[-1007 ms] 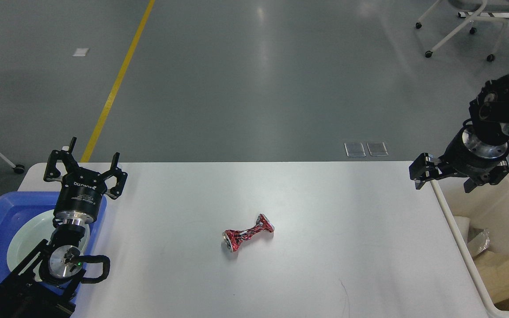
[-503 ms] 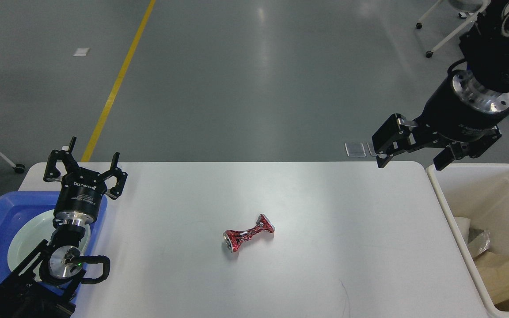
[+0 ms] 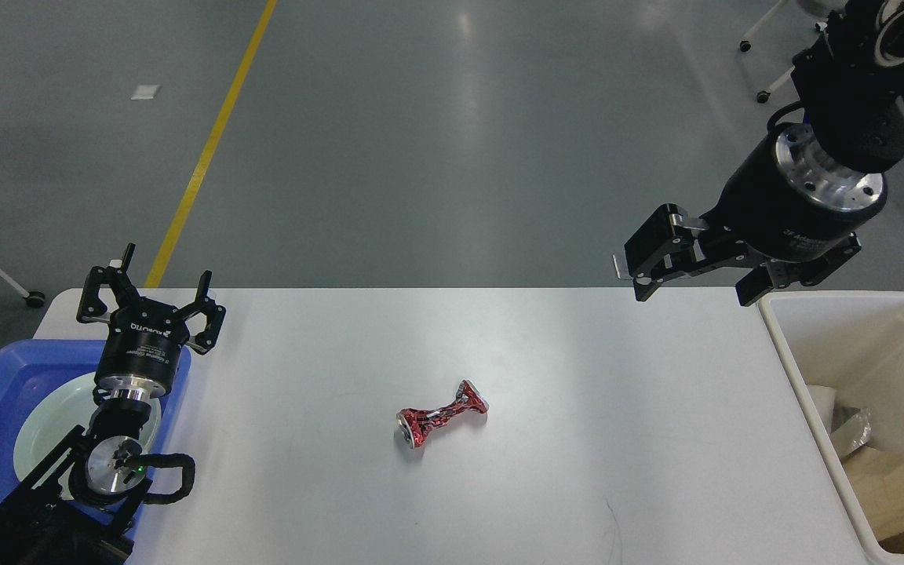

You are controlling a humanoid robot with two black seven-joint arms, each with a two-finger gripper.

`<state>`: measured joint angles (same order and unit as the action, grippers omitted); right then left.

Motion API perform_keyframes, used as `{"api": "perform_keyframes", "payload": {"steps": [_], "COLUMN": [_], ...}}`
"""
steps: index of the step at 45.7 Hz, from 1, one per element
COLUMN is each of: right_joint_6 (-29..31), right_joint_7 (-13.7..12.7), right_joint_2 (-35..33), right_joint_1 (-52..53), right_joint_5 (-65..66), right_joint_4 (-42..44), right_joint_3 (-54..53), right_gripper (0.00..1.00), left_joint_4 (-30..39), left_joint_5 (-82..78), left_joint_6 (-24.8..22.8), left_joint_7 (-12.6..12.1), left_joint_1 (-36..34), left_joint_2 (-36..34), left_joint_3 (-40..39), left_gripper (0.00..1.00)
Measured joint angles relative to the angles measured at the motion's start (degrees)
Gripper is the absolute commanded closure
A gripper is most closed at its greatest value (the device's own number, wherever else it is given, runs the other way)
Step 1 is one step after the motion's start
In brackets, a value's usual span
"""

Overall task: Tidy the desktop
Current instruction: 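Raise the right gripper out of the bin over the table, then lower the right gripper onto the red crushed can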

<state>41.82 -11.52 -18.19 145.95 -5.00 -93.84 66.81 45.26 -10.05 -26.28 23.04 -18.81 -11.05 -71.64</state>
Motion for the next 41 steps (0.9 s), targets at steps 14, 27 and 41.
{"api": "perform_keyframes", "payload": {"steps": [14, 27, 41], "right_joint_6": [-1.77, -2.49, -19.40], "right_joint_7": [0.04, 0.10, -2.24], "right_joint_2": [0.35, 0.50, 5.43], "right_joint_1": [-1.42, -3.35, -17.13], "right_joint_5": [-0.01, -2.37, -17.29], "right_joint_4": [0.13, 0.62, 2.76], "right_joint_3": [-0.02, -0.65, -4.73], "right_gripper": [0.02, 0.01, 0.01], "left_joint_4": [0.00, 0.00, 0.00], "left_joint_5": [0.01, 0.04, 0.04], "left_joint_6": [0.00, 0.00, 0.00], "left_joint_7": [-0.01, -0.01, -0.01], "left_joint_1": [-0.01, -0.01, -0.01], "left_joint_2": [0.00, 0.01, 0.05], "left_joint_3": [0.00, 0.00, 0.00], "left_gripper": [0.04, 0.04, 0.04]}}
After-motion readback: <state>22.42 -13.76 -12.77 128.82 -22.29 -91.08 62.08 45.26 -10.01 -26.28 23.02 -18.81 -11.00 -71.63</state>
